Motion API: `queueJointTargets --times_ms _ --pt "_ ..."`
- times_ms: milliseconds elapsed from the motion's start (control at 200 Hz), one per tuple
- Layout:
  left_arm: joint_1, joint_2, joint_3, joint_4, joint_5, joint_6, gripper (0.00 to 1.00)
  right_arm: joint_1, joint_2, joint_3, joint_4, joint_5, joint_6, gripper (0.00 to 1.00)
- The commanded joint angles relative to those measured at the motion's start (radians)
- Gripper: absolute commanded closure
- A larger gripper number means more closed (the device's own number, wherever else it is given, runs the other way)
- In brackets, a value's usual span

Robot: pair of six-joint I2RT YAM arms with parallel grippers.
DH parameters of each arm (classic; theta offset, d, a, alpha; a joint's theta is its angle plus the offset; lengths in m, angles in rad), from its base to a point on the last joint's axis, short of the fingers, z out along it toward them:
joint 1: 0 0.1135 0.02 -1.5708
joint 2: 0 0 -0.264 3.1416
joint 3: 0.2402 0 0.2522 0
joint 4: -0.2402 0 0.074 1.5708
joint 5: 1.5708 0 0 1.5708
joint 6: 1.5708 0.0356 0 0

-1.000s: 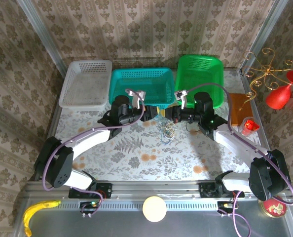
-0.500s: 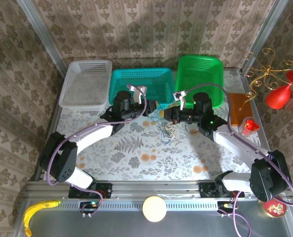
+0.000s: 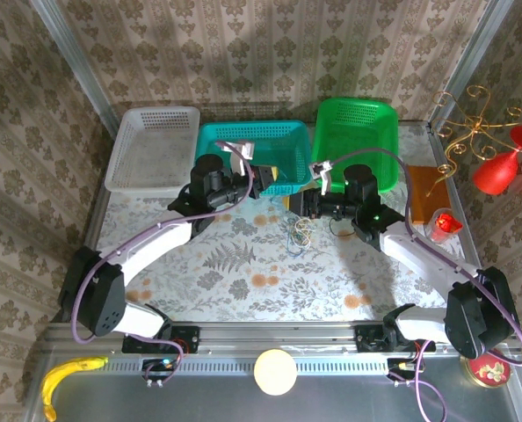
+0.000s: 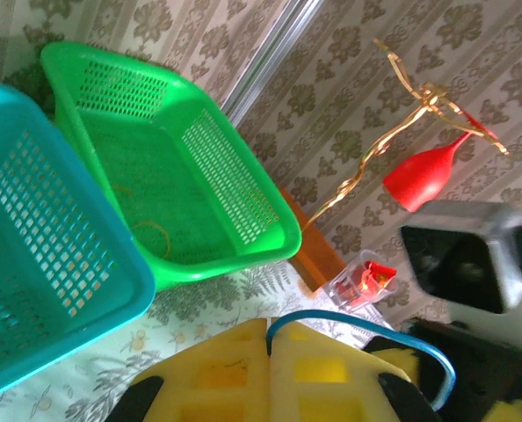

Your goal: Untangle the cables

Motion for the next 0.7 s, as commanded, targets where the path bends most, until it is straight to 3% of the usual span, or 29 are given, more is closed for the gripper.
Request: queueJointTargets --times_ms 0,185,460,695 --pt "-0.018 -0.037 0.059 -0.038 0.025 0.022 1.00 0.006 0.007 0.050 0.013 0.041 0.011 0.54" --pt "-0.031 -0.047 0.101 -0.092 0.016 0.036 1.00 0.008 -0.013 0.052 0.017 0.106 0.013 0.45" --pt "-0.055 -0.057 0.132 -0.120 0.007 0.036 1.00 0.005 -0.053 0.041 0.021 0.216 0.010 0.40" --pt "-0.065 -0.057 0.156 -0.128 -0.008 0.024 1.00 0.005 -0.030 0.041 0.027 0.167 0.001 0.30"
